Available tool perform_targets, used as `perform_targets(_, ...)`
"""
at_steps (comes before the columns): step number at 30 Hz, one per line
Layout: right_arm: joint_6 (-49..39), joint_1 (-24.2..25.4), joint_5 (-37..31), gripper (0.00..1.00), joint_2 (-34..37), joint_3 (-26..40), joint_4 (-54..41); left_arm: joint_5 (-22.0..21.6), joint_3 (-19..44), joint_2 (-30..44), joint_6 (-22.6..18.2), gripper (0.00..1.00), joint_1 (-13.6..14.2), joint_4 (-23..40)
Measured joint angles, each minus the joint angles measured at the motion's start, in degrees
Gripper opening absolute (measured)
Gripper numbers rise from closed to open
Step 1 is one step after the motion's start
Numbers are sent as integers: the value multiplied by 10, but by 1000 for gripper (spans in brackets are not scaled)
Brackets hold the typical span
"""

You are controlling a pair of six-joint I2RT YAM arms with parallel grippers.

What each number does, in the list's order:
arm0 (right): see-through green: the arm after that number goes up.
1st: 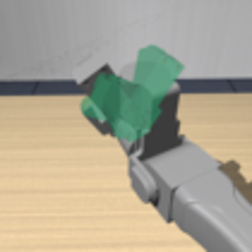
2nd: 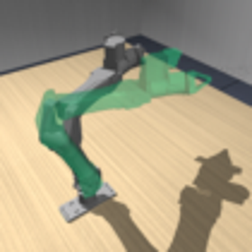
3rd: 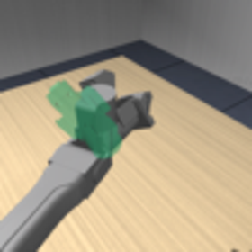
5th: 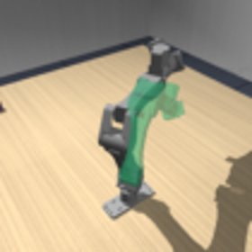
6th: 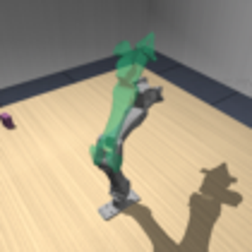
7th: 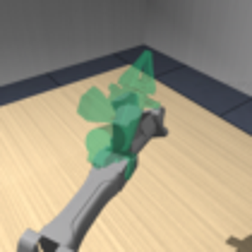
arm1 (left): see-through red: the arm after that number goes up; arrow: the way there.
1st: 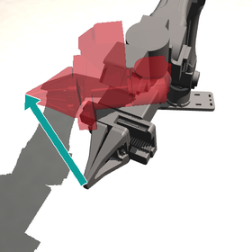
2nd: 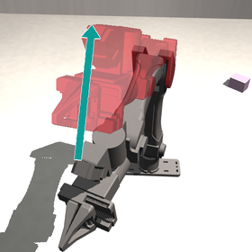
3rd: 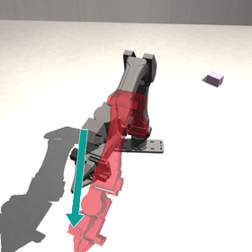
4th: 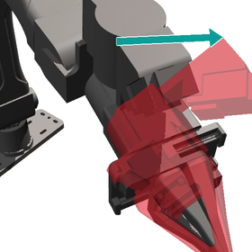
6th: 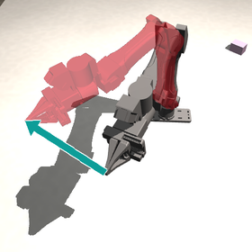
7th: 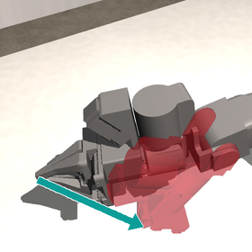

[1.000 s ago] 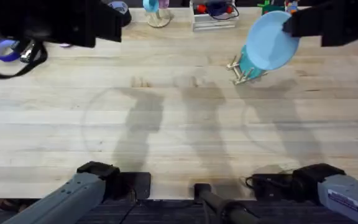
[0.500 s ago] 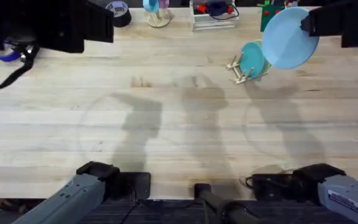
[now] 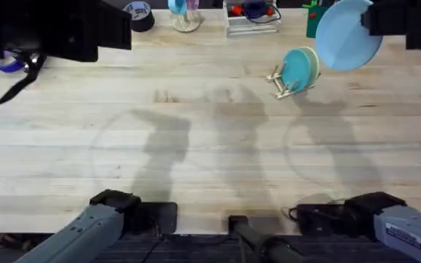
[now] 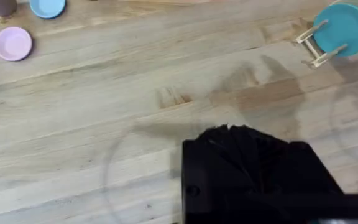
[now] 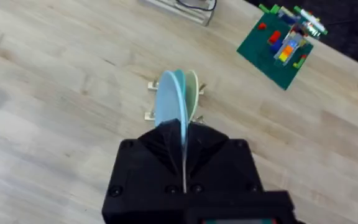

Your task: Pick up the plates from the table one by one and place each into a slot on the dish rack.

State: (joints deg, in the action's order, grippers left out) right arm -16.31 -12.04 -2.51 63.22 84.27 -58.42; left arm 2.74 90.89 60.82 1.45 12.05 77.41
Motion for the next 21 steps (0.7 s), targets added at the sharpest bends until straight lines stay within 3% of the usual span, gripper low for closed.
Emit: perform_targets(21, -5, 0, -3, 27, 37, 0, 42, 0, 0, 0, 0, 38, 0, 0)
